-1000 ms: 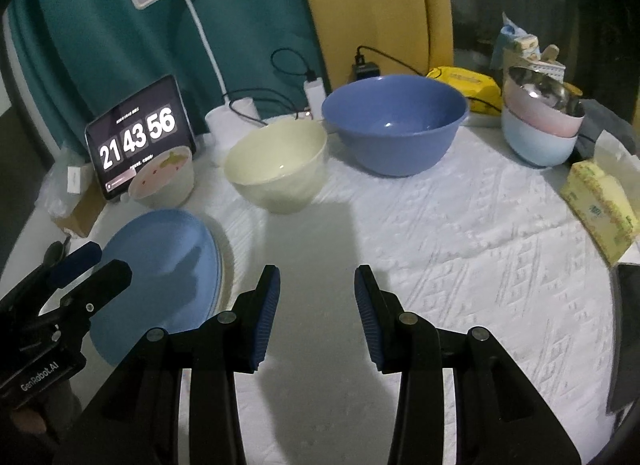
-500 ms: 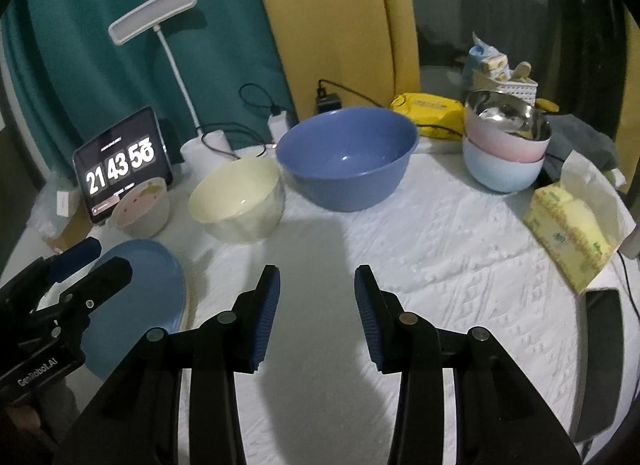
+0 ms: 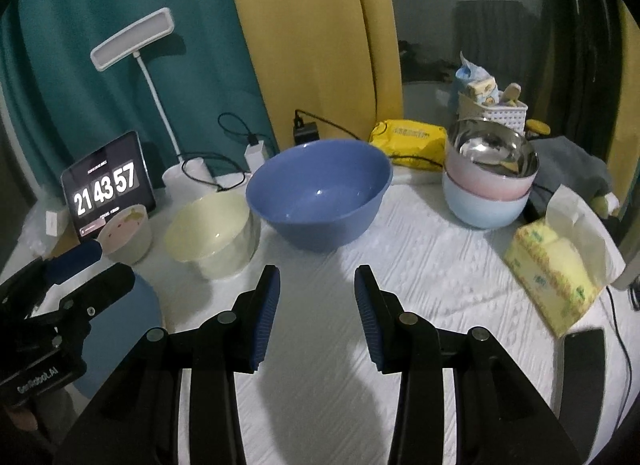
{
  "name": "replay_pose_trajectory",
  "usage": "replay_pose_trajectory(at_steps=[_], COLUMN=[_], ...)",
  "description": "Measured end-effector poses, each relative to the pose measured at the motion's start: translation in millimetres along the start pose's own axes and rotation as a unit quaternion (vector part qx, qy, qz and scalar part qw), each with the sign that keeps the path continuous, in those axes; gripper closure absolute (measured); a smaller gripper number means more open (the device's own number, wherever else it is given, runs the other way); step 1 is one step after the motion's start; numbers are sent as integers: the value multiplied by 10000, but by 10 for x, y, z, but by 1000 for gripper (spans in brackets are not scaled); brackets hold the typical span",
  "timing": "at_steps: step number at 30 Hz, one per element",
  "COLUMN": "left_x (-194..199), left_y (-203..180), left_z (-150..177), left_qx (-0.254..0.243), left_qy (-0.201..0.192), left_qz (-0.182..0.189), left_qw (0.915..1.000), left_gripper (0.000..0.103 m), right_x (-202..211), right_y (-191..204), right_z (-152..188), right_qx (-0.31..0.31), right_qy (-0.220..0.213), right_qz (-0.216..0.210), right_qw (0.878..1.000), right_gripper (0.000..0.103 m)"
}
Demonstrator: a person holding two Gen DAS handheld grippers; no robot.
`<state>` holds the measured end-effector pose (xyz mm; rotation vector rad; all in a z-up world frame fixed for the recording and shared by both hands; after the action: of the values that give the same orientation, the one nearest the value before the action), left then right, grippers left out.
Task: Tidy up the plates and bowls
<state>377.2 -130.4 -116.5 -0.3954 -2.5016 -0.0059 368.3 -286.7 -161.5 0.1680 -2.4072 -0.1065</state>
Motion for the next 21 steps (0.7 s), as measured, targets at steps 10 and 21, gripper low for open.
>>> replay_pose_trajectory(at_steps=[10, 21], left_x=[-190, -534], left_y=[-33, 19], left_z=[-274, -379], left_qx=[-4, 48], left_qy=[-299, -371], left_qz=[-29, -87], left_qw=[9995, 9993], left_gripper=[36, 36], right_x=[-157, -513], right_y=[-140, -281], right_z=[-245, -335], right_qx=[-27, -172], right_qy=[-113, -51], right_qz=[104, 265], right_qw=[9999, 9995], right_gripper=[62, 53])
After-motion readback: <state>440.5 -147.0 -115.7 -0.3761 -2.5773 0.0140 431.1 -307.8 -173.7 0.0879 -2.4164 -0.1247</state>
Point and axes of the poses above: each gripper's, at about its wrist camera, not at the fingertips, and x roughly against the way its jaws point, y to its left, z to its underside, the point moved 10 cm from there along -x, roughly the way its jaws point, and after that the axes turned 7 degrees about z, right-handed, at the moved point
